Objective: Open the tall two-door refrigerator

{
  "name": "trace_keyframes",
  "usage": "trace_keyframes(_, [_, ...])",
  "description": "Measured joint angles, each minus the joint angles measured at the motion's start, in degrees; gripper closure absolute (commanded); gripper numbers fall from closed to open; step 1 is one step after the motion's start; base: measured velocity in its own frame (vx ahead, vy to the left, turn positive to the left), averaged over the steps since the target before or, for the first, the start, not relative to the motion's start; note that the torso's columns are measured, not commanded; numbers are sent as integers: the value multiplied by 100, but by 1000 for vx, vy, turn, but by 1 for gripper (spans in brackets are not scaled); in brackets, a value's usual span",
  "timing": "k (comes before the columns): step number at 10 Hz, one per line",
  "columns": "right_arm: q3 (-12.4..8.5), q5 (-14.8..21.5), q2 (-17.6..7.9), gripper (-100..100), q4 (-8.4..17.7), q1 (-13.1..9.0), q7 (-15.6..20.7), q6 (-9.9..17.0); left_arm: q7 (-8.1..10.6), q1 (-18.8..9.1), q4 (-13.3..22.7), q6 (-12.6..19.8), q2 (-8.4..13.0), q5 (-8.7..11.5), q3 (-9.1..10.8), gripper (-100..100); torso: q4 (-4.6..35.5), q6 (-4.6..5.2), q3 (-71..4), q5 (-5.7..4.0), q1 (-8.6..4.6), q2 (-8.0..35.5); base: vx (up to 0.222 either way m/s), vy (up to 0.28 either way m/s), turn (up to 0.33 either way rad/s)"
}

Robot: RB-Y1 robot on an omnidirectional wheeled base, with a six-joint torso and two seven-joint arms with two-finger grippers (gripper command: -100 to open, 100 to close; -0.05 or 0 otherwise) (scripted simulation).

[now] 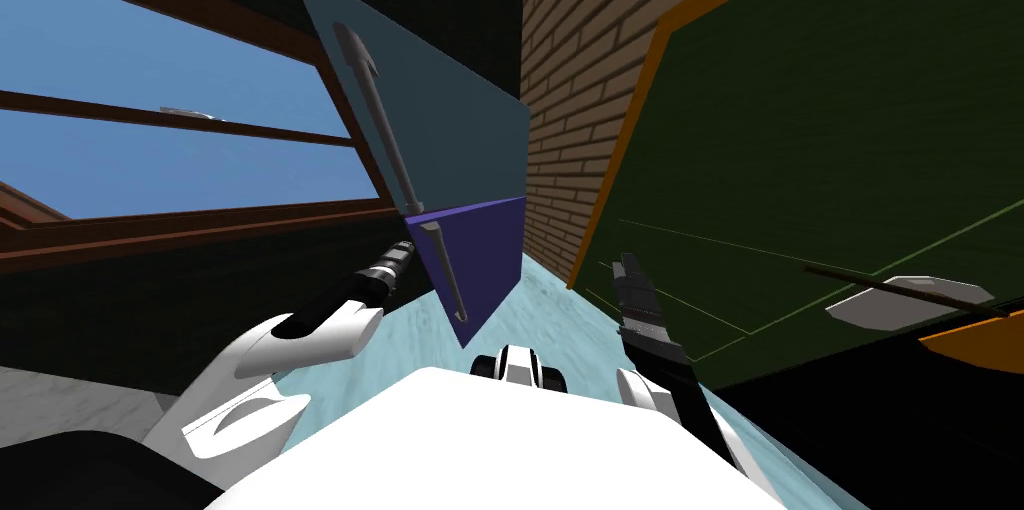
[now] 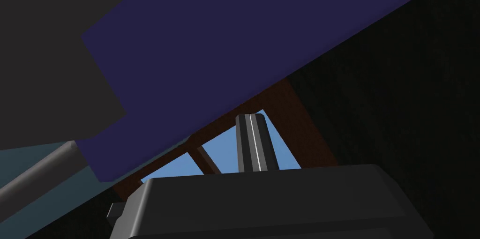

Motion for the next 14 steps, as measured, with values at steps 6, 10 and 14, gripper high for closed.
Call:
trace_keyframes(6, [-1, 0, -1, 0, 0, 2, 0, 0, 147, 96, -109, 176, -279, -286, 388, 100, -2, -18, -7, 18, 59, -13, -7, -333, 133])
trace_keyframes(10, [-4, 0, -5, 0, 0, 1, 0, 0, 162, 114, 230, 180, -313, -296, 385, -100, -1, 7, -32, 2, 60, -40, -4, -25, 0])
trace_keyframes(14, [-2, 0, -3, 0, 0, 1, 0, 0, 235, -72, 585, 109, -195, -265, 508, -100, -32, 34, -45, 12, 5, -72, 5, -125, -8])
